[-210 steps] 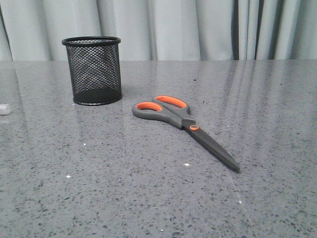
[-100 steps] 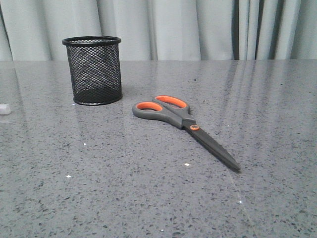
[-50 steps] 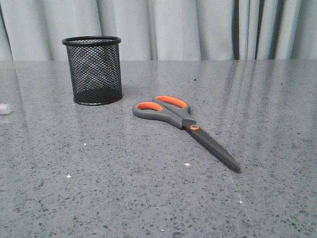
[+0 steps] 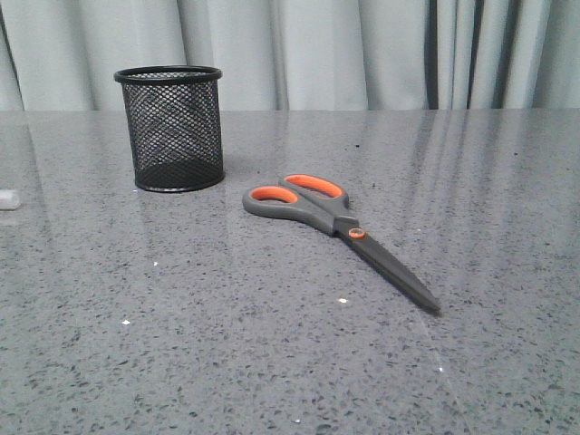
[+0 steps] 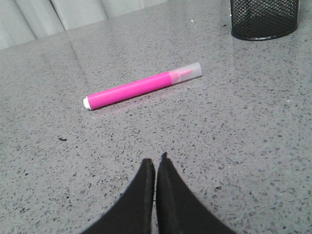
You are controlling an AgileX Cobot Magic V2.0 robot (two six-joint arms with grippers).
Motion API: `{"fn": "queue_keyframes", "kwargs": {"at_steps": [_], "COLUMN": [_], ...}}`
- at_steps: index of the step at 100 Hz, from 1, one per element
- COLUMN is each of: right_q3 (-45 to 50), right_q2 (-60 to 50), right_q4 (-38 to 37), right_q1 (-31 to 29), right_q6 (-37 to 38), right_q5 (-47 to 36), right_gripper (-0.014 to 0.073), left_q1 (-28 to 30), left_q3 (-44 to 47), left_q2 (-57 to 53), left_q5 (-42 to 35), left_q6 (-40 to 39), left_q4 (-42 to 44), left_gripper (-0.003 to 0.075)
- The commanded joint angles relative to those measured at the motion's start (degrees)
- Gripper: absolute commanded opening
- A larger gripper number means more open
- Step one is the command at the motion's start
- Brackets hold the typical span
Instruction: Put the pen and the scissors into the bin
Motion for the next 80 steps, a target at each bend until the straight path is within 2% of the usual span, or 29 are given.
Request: {"fn": "queue_keyframes", "kwargs": {"at_steps": [1, 35, 47, 56, 64, 69, 80], "right_q3": [1.06, 1.06, 1.06, 1.06, 1.06, 1.06, 1.06], "right_q2": [-0.8, -0.8, -0.8, -0.8, -0.8, -0.8, -0.8], "right_q4": [-1.76, 0.4, 9.22, 19.32, 27.67, 30.29, 33.12], "right_q1": [-0.3, -0.3, -0.3, -0.3, -0.3, -0.3, -0.3], "right_q6": [0.0, 0.68, 2.98, 3.23, 3.23, 3.23, 3.23], "right_q5": [-11.87, -28.69, -28.49, -23.66, -19.72, -18.74, -20.65], "right_gripper": [-0.0068, -0.0068, -0.0068, -0.0068, -0.0068, -0.0068, -0.0068], "left_q1": [-0.28, -0.28, -0.28, -0.28, -0.28, -0.28, -0.28], "left_q3": [1.32, 1.32, 1.32, 1.32, 1.32, 1.32, 1.32], "left_q2": [-1.58, -1.58, -1.58, -1.58, -1.58, -1.58, -1.58], "left_q5": [-3.36, -3.36, -3.86, -9.2, -18.27, -24.42, -32.61], "left_q6": [-0.55, -0.55, -0.55, -0.55, -0.69, -0.81, -0.81], "left_q4": [-0.03, 2.28, 4.74, 3.75, -4.72, -10.92, -28.37], "left_gripper": [-0.0021, -0.0021, -0.0021, -0.0021, -0.0021, -0.0021, -0.0021]}}
